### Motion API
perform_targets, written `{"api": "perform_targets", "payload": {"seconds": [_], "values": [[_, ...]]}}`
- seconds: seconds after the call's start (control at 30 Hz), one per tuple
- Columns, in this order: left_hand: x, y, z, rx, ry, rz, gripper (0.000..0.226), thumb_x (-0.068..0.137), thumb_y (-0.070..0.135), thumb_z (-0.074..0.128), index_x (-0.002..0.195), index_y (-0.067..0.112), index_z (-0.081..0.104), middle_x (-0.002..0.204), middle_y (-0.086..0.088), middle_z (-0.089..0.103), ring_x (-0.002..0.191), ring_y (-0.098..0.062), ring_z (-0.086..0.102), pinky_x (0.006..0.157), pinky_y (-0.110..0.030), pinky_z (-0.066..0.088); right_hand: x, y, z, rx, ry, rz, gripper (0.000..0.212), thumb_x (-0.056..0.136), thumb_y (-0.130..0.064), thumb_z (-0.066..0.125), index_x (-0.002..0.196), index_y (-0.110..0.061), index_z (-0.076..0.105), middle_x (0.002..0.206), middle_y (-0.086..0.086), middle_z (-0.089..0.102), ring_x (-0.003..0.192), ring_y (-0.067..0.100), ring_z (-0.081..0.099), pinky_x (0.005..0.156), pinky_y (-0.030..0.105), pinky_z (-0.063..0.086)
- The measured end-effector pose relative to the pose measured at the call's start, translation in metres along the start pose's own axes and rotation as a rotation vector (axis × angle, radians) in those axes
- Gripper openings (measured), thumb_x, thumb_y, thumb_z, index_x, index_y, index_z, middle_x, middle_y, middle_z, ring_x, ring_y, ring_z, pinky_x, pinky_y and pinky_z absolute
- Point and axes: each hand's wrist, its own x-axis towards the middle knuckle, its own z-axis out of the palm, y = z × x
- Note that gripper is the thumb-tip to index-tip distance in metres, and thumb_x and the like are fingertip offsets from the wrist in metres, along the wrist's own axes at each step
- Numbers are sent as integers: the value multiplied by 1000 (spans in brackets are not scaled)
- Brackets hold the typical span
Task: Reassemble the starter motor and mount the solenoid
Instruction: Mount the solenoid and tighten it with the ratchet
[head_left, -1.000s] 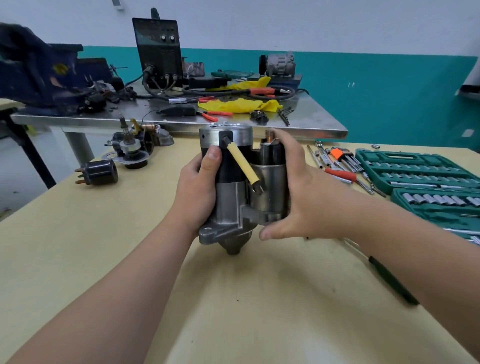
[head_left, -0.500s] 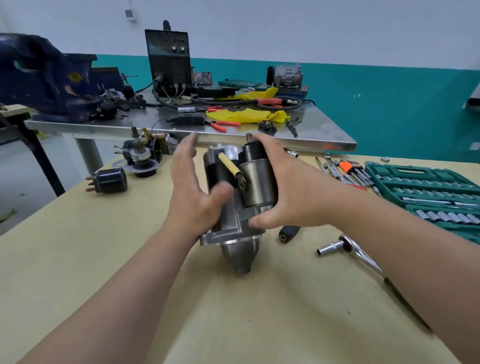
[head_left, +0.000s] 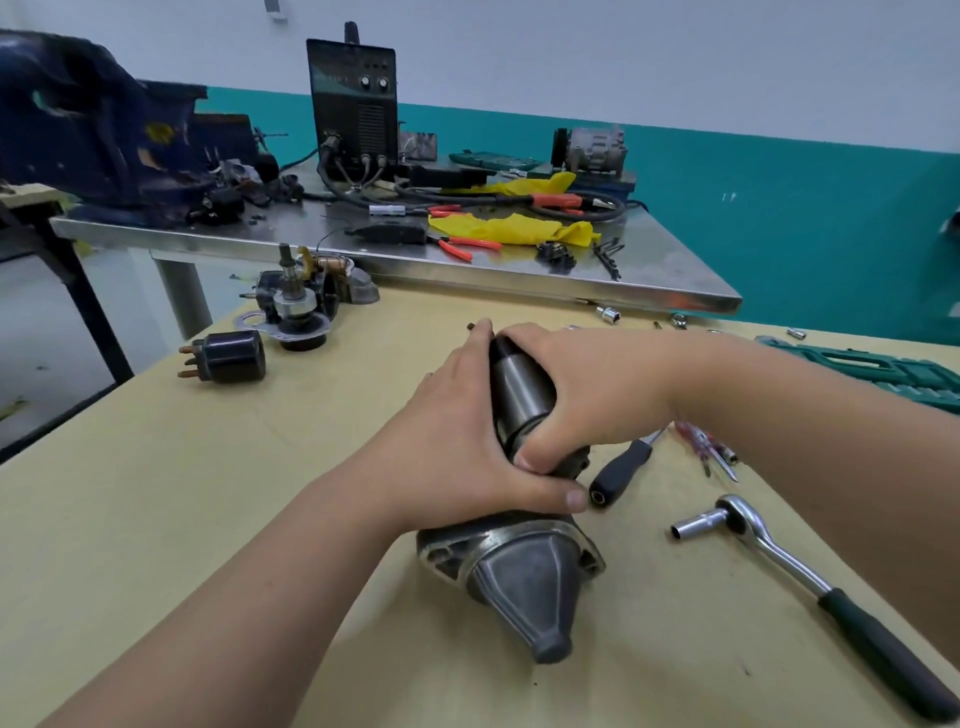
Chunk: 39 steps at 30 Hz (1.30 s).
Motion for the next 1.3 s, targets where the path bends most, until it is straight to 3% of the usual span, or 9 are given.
{"api": "perform_targets", "payload": {"seconds": [0.23,0.4,0.53,0.63,0.8,1.03,1.13,1.23,1.3], "values": [[-5,8,9,-56,57,-18,142,36,74,70,151,41,-8,129,26,26,110,13,31,78,-7,31,-1,-3,-4,-56,-35,-24,70,50,-63,67,110,-34,45,83,-16,61,70,0,58,55,22,41],[-14,-3,6,-184,134,29,121,39,65,73,146,48,19,128,30,39,111,24,41,82,-2,37,0,-3,5,76,33,-92,60,60,-79,44,103,-38,55,85,-15,66,69,7,66,61,28,48],[-19,-14,7,-263,153,64,109,43,61,76,142,43,34,135,17,48,118,0,53,96,-21,43,2,36,21,420,350,-2,42,92,-54,38,123,-33,56,87,-10,70,71,11,69,70,32,52],[-19,-20,7,-326,182,68,100,44,57,78,135,53,37,131,15,52,111,-5,59,90,-25,47,1,77,44,256,592,252,22,96,-30,45,102,-26,66,88,-7,69,73,11,63,67,29,50],[-11,-29,7,-363,236,34,93,44,55,78,128,61,36,127,19,53,110,-4,60,89,-25,46,22,81,78,-25,319,388,30,89,-45,51,98,-22,69,93,0,67,83,21,62,73,37,55],[-8,-30,7,-341,240,30,94,44,54,78,127,63,35,127,18,54,109,-4,60,90,-24,47,51,65,75,-164,257,364,29,85,-43,60,97,-18,69,94,3,67,84,24,62,76,36,55],[-7,-28,8,-326,227,32,97,43,55,77,130,60,34,127,19,53,108,-1,59,84,-13,45,40,59,64,-19,401,253,21,89,-38,61,95,-20,70,89,-4,68,81,16,61,71,29,51],[-5,-26,8,-335,217,42,102,43,56,78,134,54,33,130,20,50,110,5,55,80,-4,42,7,46,47,442,670,78,14,90,-33,61,79,-25,67,65,-15,64,57,-1,54,52,15,42],[-2,-24,10,-317,217,50,106,41,60,77,137,50,33,133,20,47,112,9,51,82,-1,40,-18,35,45,716,651,-49,11,89,-23,63,78,-25,66,67,-12,68,56,0,59,53,16,48]]}}
